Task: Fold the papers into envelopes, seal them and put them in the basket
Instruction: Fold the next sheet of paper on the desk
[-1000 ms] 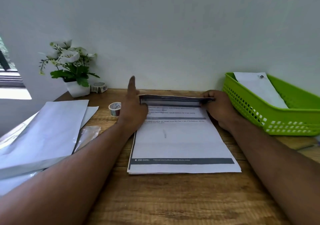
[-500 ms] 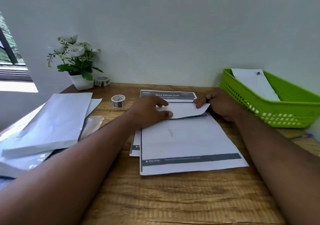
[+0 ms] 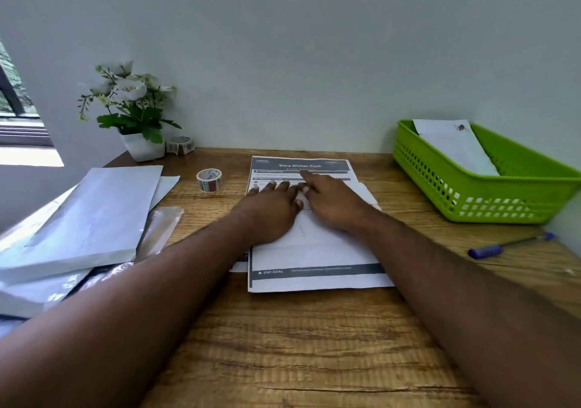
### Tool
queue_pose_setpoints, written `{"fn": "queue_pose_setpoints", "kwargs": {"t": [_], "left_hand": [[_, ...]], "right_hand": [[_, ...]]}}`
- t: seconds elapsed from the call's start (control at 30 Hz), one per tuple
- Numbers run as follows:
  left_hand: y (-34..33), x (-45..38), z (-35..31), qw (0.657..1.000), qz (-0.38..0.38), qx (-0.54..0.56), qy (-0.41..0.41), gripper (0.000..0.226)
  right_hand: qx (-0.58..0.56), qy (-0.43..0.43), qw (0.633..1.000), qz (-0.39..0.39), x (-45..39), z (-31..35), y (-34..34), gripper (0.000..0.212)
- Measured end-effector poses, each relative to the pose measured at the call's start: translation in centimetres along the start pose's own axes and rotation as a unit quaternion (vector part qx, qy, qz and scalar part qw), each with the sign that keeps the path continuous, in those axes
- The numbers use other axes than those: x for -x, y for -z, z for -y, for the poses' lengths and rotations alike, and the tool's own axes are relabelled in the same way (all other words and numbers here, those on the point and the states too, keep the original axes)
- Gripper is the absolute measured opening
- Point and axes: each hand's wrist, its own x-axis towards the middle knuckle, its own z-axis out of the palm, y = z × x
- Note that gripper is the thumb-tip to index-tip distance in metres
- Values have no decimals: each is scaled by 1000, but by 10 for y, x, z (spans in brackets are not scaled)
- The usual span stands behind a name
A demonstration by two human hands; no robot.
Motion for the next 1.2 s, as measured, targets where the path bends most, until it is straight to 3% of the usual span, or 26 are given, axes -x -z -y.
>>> {"fn": "queue_pose_setpoints", "kwargs": {"t": [0.13,0.3,0.43,0.57,0.7,0.87,1.0,1.2], "left_hand": [[2,-1,1,1000,12,-10,8,54],[7,3,-2,999,38,-10,29,54],[14,-3,-22,995,8,-98,37,48],[10,-21,-46,1000,2,-11,28,48],[2,-27,-37,998,41,5,57,64],[15,-7,14,992,74,-33,97,68],[15,-3,14,992,65,-58,96,65],[23,-3,20,987,57,-124,91,55]], "right_hand": [[46,-32,998,21,3,-12,7,48],[139,-77,987,-6,8,-52,28,43],[186,-66,980,0,11,-50,26,51],[230,-48,972,-6,12,-47,25,56],[257,-57,965,-10,14,-45,26,59],[261,-76,962,23,12,-45,30,62],[221,-78,970,60,7,-47,36,66],[177,-65,976,106,5,-46,49,87]]}}
